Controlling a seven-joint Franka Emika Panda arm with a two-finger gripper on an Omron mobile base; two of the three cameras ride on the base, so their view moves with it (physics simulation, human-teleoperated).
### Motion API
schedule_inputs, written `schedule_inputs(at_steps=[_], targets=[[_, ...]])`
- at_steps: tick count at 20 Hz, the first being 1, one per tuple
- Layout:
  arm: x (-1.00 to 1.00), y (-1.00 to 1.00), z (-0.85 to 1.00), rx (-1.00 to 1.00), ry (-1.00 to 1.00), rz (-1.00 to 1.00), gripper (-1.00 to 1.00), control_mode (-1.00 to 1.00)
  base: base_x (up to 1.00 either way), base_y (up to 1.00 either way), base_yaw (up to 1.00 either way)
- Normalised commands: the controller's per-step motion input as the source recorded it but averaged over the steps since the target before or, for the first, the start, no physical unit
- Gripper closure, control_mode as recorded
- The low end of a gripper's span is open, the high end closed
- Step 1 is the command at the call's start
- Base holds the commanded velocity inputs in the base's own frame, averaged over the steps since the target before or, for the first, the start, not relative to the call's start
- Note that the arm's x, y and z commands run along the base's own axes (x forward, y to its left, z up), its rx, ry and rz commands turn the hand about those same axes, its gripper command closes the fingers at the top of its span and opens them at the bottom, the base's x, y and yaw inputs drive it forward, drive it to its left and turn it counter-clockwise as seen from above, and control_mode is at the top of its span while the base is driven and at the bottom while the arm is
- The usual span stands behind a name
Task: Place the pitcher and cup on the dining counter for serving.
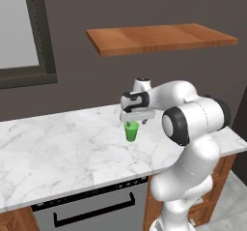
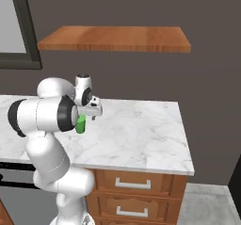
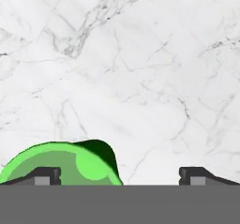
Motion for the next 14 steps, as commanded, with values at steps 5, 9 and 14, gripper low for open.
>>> schedule_inputs(at_steps=[5,9,14], targets=[[0.00,0.00,-0.31,0.00,0.00,0.00,-1.00,-1.00,0.00,0.00,0.00],[0.00,0.00,-0.29,0.00,0.00,0.00,-1.00,-1.00,0.00,0.00,0.00],[0.00,0.00,-0.25,0.00,-0.01,0.00,1.00,-1.00,0.00,0.00,0.00]])
